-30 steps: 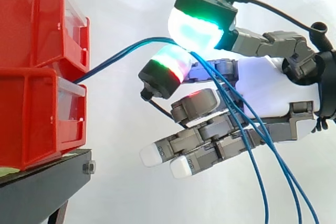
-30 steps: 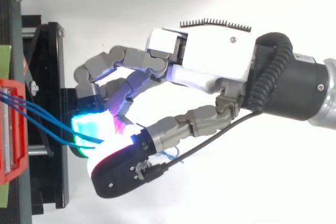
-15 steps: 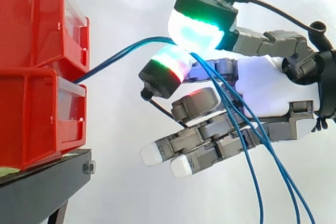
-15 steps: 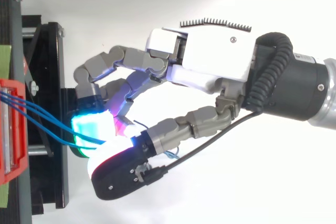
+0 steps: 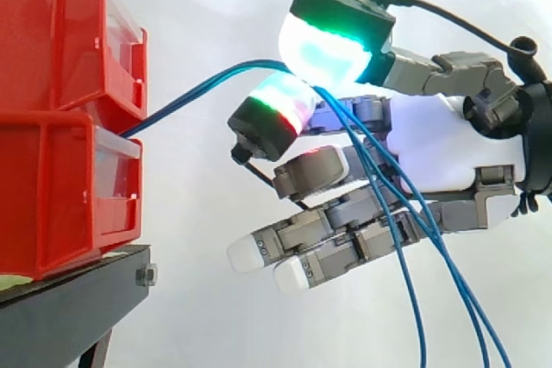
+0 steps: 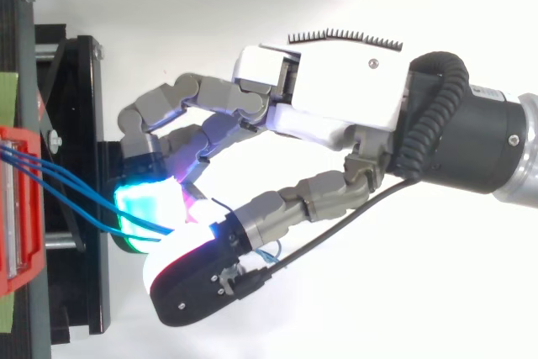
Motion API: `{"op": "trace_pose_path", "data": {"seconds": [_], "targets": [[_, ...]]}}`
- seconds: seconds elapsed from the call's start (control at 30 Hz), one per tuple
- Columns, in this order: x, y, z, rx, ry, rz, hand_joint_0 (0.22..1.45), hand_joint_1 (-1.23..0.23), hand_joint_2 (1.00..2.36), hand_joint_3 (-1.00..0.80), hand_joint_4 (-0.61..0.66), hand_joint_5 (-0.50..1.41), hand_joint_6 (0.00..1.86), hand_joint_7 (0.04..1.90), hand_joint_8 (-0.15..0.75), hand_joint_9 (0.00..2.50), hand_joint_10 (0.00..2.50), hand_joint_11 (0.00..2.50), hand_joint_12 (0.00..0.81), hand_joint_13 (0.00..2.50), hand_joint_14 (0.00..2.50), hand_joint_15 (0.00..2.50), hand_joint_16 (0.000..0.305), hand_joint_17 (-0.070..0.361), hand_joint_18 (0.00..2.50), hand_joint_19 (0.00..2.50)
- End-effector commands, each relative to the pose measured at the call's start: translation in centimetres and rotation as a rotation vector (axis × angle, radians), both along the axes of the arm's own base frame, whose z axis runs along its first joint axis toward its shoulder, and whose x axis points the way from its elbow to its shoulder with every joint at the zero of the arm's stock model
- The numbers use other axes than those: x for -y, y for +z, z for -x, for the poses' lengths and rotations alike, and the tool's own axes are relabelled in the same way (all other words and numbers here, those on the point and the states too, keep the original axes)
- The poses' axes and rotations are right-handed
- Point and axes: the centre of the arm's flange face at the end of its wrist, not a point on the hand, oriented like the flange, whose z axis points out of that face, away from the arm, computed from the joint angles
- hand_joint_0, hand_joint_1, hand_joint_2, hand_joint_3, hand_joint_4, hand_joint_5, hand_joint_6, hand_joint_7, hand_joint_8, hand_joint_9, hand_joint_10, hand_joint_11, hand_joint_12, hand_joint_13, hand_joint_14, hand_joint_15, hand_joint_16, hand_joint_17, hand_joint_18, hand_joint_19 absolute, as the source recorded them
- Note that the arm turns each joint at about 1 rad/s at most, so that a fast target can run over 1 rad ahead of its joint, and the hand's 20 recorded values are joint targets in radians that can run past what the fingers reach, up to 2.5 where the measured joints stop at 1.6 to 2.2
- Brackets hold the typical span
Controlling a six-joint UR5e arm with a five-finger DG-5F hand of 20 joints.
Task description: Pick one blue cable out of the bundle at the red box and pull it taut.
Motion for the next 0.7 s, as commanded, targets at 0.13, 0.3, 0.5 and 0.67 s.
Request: {"op": "trace_pose_path", "data": {"seconds": [0.13,0.3,0.5,0.67], "targets": [[0.00,0.00,0.00,0.000,0.000,0.001,0.77,-1.04,1.00,-0.50,-0.22,-0.21,0.83,1.28,0.222,0.65,0.12,1.99,0.405,0.39,0.01,0.25,0.059,0.133,0.47,0.11],[0.00,0.00,0.00,0.000,0.000,0.001,0.69,-1.05,1.00,-0.50,-0.20,-0.23,0.82,1.26,0.227,0.60,0.06,1.98,0.399,0.36,0.01,0.23,0.059,0.133,0.45,0.11],[0.00,0.00,0.00,0.000,0.000,0.001,0.50,-0.99,1.00,-0.50,-0.14,-0.22,0.82,1.20,0.272,0.64,0.20,1.93,0.432,0.40,0.01,0.26,0.063,0.142,0.47,0.17],[0.00,0.01,-0.01,0.001,0.000,0.000,0.43,-0.96,1.00,-0.50,-0.10,-0.21,0.81,1.15,0.306,0.64,0.36,1.84,0.462,0.42,0.01,0.27,0.069,0.155,0.49,0.18]]}}
